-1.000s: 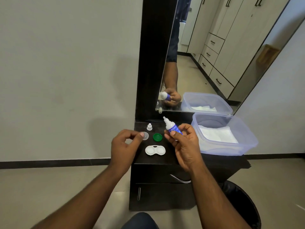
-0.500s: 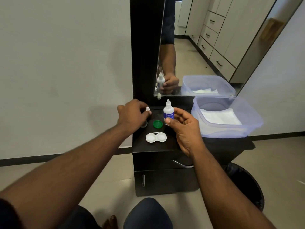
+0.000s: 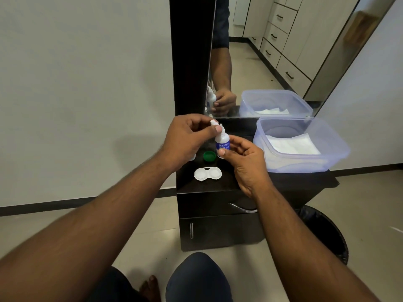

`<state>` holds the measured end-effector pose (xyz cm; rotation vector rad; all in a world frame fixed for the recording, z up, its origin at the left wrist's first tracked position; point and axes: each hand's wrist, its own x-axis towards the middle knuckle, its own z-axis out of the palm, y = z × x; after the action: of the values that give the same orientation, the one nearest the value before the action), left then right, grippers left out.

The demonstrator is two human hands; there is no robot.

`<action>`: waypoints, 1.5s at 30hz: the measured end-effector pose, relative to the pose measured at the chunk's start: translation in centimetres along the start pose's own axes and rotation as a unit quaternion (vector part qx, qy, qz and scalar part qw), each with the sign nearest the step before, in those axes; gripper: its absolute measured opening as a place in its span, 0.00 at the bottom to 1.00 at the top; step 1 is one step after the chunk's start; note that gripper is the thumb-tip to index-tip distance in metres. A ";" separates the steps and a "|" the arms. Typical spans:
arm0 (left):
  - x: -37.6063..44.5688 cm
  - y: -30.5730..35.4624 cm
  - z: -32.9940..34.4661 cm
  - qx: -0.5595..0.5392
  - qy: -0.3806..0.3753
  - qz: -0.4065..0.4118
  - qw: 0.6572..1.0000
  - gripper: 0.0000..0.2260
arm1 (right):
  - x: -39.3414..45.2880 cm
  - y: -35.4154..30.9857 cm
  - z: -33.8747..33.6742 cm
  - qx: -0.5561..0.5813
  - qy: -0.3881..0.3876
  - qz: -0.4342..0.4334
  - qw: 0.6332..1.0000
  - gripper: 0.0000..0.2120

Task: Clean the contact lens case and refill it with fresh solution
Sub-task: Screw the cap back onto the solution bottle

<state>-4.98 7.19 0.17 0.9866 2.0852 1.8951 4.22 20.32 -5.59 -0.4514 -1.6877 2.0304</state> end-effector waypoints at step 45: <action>0.2 -1.2 2.6 -0.003 0.024 -0.030 0.999 0.05 | -0.4 -0.2 0.0 0.027 -0.026 -0.003 0.999 0.19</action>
<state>-4.17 9.44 -1.37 0.8745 2.1086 1.9137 4.56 20.15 -5.42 -0.3766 -1.6571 2.0954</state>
